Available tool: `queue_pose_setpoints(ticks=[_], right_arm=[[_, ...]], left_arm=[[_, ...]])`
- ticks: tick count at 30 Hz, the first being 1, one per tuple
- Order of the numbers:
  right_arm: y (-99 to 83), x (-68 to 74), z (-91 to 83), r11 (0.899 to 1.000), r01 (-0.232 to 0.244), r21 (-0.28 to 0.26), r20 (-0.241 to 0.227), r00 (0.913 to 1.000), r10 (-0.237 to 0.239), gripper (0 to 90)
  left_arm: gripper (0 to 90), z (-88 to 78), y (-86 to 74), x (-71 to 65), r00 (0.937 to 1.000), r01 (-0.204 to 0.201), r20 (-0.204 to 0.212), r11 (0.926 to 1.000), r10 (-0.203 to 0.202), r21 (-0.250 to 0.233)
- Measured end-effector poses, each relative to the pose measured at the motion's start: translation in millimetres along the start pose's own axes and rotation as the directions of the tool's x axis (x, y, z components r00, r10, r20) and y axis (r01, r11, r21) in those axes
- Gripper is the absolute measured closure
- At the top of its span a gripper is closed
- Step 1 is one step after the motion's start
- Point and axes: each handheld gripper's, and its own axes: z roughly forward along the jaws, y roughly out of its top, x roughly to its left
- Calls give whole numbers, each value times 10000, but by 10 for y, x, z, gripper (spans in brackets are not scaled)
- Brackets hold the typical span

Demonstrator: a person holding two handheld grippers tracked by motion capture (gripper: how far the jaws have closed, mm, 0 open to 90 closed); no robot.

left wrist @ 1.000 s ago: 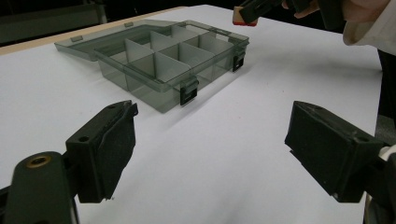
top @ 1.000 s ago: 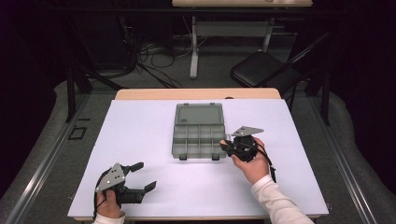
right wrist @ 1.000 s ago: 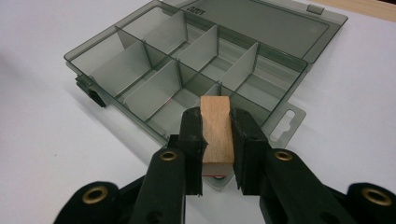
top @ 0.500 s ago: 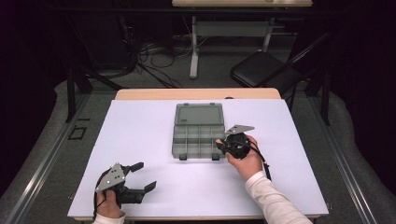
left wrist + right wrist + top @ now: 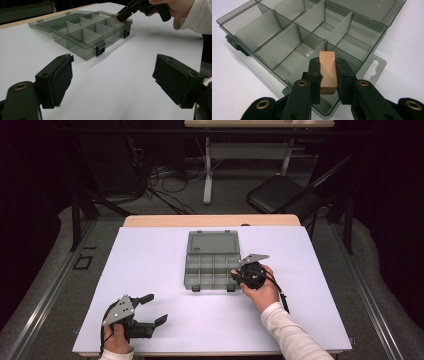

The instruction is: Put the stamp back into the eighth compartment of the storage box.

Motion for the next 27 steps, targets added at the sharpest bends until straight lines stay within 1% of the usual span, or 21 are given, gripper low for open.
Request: queue_pose_setpoints(ticks=[3, 12, 15, 27], right_arm=[[-2, 0, 18, 10000, 28, 95, -10, 10000, -27, 758], [-12, 12, 62, 9999, 66, 137, -39, 10000, -66, 758], [-12, 13, 64, 9997, 93, 212, -49, 9999, -92, 758], [-19, 22, 76, 9996, 132, 243, -47, 9999, -130, 757]], left_arm=[[160, 0, 0, 0, 10000, -1, 1, 10000, 1, 0], [161, 2, 0, 0, 10000, 1, 9, 10000, -1, -2], [161, 2, 0, -1, 10000, -1, 15, 10000, 1, 1], [161, 2, 1, -2, 10000, -5, 19, 10000, 5, -2]])
